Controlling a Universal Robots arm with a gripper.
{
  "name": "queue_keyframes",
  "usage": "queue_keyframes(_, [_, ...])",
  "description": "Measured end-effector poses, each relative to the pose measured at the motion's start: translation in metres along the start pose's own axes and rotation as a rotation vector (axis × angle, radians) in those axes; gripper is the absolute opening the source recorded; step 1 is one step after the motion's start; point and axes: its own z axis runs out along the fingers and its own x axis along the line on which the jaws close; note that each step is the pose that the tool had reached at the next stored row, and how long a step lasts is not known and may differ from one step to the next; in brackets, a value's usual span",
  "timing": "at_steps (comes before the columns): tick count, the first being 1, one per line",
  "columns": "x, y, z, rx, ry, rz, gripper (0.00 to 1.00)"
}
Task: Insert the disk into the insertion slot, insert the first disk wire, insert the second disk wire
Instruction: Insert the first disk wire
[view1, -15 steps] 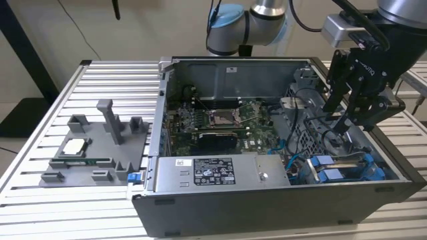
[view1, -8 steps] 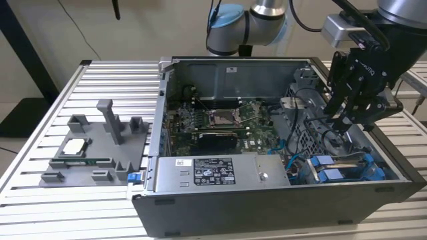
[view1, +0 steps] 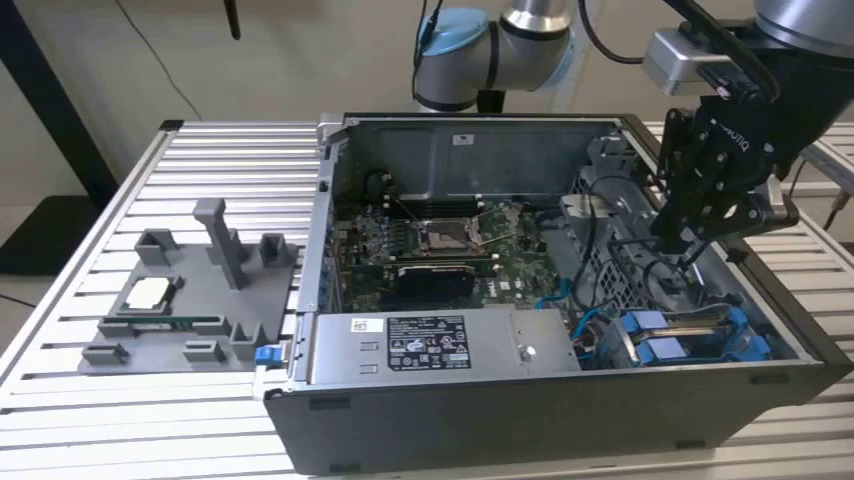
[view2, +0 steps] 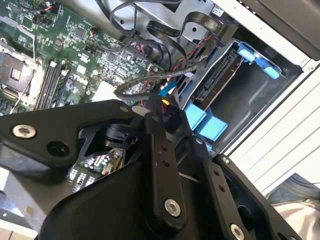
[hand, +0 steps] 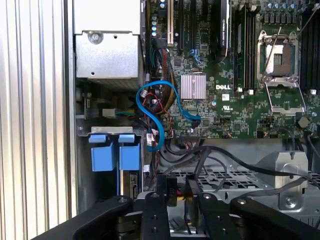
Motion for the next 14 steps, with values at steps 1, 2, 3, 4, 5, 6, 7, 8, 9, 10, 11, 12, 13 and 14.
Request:
queue_keyframes(1, [0.0000, 0.0000, 0.0000, 0.0000, 0.0000, 0.000, 0.28])
queue_keyframes(2, [0.0000, 0.0000, 0.0000, 0.0000, 0.0000, 0.000, 0.28])
queue_keyframes(3, [0.0000, 0.0000, 0.0000, 0.0001, 0.0000, 0.000, 0.28])
queue_keyframes(4, [0.0000, 0.0000, 0.0000, 0.0001, 0.0000, 0.000, 0.26])
queue_keyframes(5, [0.0000, 0.0000, 0.0000, 0.0002, 0.0000, 0.000, 0.20])
queue_keyframes(6, [0.0000, 0.0000, 0.0000, 0.0002, 0.0000, 0.000, 0.19])
queue_keyframes(7, [0.0000, 0.0000, 0.0000, 0.0002, 0.0000, 0.000, 0.19])
queue_keyframes(8, [0.0000, 0.0000, 0.0000, 0.0003, 0.0000, 0.000, 0.19])
queue_keyframes(9, [0.0000, 0.0000, 0.0000, 0.0003, 0.0000, 0.000, 0.19])
queue_keyframes(10, [0.0000, 0.0000, 0.0000, 0.0003, 0.0000, 0.000, 0.19])
queue_keyframes(11, [0.0000, 0.0000, 0.0000, 0.0001, 0.0000, 0.000, 0.19])
queue_keyframes(12, [0.0000, 0.0000, 0.0000, -0.0002, 0.0000, 0.000, 0.19])
queue_keyframes(13, [0.0000, 0.0000, 0.0001, -0.0002, 0.0001, 0.000, 0.19])
queue_keyframes(14, [0.0000, 0.0000, 0.0002, -0.0002, 0.0002, 0.000, 0.19])
